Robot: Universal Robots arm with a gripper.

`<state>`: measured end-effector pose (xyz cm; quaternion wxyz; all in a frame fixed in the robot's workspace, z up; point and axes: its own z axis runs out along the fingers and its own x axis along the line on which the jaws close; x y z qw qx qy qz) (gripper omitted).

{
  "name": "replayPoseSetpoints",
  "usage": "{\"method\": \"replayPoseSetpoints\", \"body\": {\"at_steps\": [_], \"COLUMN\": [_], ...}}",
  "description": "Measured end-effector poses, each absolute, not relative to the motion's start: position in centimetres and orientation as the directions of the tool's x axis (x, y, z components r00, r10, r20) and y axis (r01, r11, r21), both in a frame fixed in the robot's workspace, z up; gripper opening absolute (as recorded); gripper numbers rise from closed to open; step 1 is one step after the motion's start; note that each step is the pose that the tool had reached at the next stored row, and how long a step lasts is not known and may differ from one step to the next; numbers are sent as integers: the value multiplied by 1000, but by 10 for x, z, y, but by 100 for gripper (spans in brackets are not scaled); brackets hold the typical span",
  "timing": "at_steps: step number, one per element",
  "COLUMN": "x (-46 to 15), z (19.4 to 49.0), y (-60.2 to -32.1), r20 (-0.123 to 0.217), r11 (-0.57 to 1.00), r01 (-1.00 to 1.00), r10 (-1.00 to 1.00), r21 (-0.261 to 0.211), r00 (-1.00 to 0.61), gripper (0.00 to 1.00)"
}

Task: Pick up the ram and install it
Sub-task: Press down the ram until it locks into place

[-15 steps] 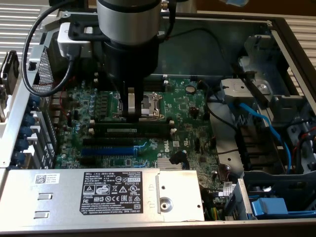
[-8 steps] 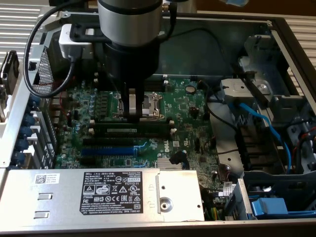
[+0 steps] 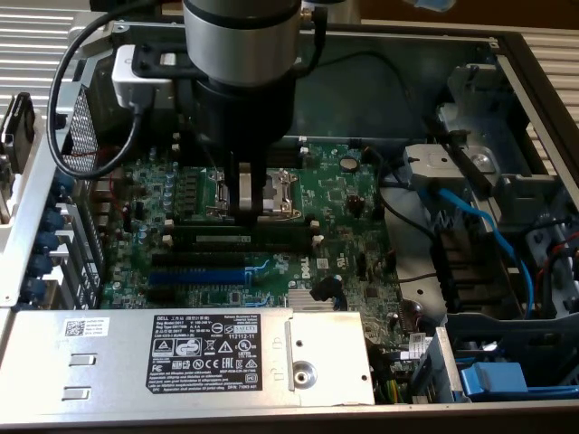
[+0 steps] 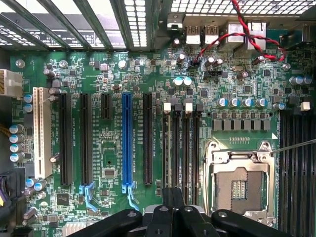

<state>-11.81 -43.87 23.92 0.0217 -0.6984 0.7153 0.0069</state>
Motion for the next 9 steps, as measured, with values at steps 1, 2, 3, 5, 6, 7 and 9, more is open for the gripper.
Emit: {"method": "replayPoseSetpoints", "body": {"at_steps": [1, 2, 3, 5, 6, 7, 9], "x": [-117, -117, -117, -116, -115, -115, -114], "z": [239, 239, 239, 238, 238, 238, 238], "y": [-439, -439, -439, -439, -439, -439, -439], "r20": [-41, -41, -41, -41, -41, -41, -41], "r11": [24, 24, 24, 24, 24, 24, 24], "r01": [-1000, -1000, -1000, -1000, -1000, -1000, -1000], "r10": [-999, -999, -999, -999, -999, -999, -999], "r21": [-18, -16, -15, -11, -9, -8, -6], "r00": [-24, -24, -24, -24, -24, -24, -24], "gripper": [10, 10, 10, 10, 10, 10, 10]}}
